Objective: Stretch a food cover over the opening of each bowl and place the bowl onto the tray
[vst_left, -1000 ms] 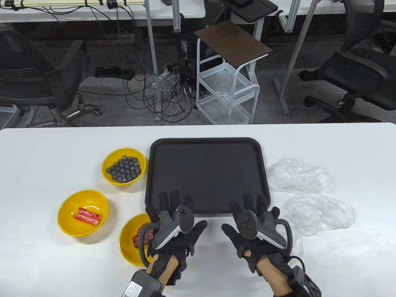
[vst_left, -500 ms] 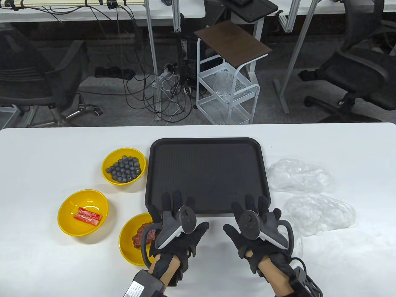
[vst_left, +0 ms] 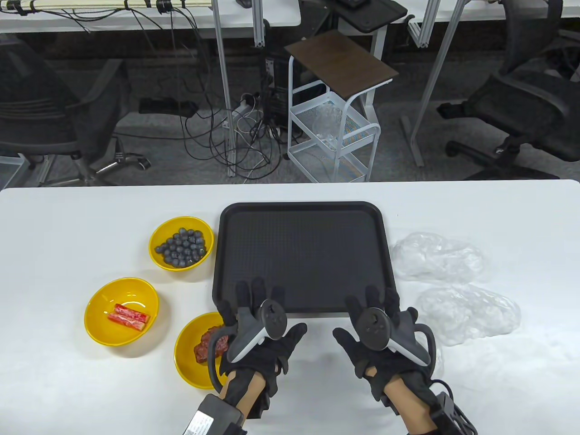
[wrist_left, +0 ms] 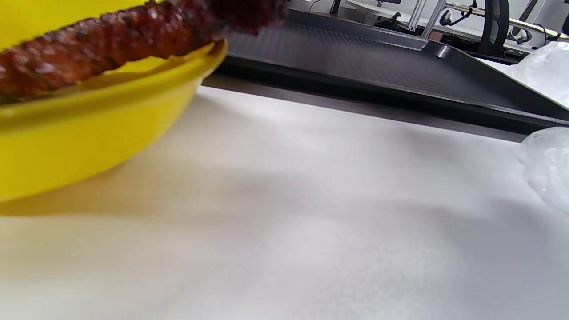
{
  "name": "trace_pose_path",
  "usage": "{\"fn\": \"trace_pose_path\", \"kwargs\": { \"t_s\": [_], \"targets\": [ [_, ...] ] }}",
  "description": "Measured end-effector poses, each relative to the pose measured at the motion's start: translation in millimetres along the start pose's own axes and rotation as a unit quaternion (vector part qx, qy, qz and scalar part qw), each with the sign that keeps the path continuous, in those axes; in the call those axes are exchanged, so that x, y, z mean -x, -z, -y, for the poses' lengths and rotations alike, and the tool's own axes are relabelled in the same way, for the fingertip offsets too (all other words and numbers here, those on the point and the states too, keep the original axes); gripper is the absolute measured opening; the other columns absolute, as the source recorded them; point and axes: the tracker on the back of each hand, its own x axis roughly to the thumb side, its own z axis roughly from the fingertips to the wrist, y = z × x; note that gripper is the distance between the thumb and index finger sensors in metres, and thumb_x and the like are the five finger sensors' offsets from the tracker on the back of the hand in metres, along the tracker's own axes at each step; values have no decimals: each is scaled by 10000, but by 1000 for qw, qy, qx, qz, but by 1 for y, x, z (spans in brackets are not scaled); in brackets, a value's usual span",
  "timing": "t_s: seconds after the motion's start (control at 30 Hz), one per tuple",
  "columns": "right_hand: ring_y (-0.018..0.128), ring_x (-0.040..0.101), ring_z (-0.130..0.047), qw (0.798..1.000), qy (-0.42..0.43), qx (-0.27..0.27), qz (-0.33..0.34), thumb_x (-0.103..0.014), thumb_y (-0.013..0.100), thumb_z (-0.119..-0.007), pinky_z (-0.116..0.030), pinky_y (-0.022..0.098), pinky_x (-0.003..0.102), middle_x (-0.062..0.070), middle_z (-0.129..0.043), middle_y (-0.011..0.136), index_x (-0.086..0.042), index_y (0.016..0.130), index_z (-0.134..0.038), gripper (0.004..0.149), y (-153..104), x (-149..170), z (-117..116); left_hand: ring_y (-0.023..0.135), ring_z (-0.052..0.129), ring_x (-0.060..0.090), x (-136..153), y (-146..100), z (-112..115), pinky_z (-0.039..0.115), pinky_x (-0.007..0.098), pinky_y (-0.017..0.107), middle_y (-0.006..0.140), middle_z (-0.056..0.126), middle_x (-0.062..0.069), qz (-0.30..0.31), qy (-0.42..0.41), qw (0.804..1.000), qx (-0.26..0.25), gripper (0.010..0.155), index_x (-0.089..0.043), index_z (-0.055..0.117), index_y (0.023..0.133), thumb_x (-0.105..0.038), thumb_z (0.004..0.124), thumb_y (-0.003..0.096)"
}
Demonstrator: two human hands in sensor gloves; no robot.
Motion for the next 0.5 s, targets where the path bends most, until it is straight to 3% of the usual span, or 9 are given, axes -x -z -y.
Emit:
{"fn": "trace_pose_path", "kwargs": {
  "t_s": [0.13,0.3,0.4,0.5],
  "targets": [
    [1013,556,-38,1000,6,-1,-1,-723,468,-518,-195,578,810,151,-84,1179,-285,1172,-306,856,-1,1,1,1072,-248,241,13,-7,-16,-90,617,706,1188,-171,-94,4,-41,999,12,907,-490,8,1107,-879,371,371],
    [1011,556,-37,1000,12,-2,1,-722,469,-518,-196,578,810,157,-86,1179,-284,1173,-308,855,-2,2,1,1152,-93,320,57,-23,-49,35,669,756,1245,-45,-44,13,-149,988,-29,944,-435,82,1141,-872,429,380],
    [1008,558,-32,1000,12,-3,-1,-720,470,-518,-196,577,809,155,-90,1180,-283,1173,-310,853,-2,5,2,1195,126,390,95,-34,-54,242,692,801,1276,96,24,-14,-180,982,-59,926,-375,196,1168,-826,536,434],
    [1008,557,-32,1000,17,-4,-2,-717,470,-522,-194,578,808,157,-91,1179,-279,1173,-316,854,-1,5,2,1172,458,438,128,-42,-47,502,660,787,1280,389,77,-67,-196,973,-98,834,-358,420,1169,-732,680,470]
  ]
}}
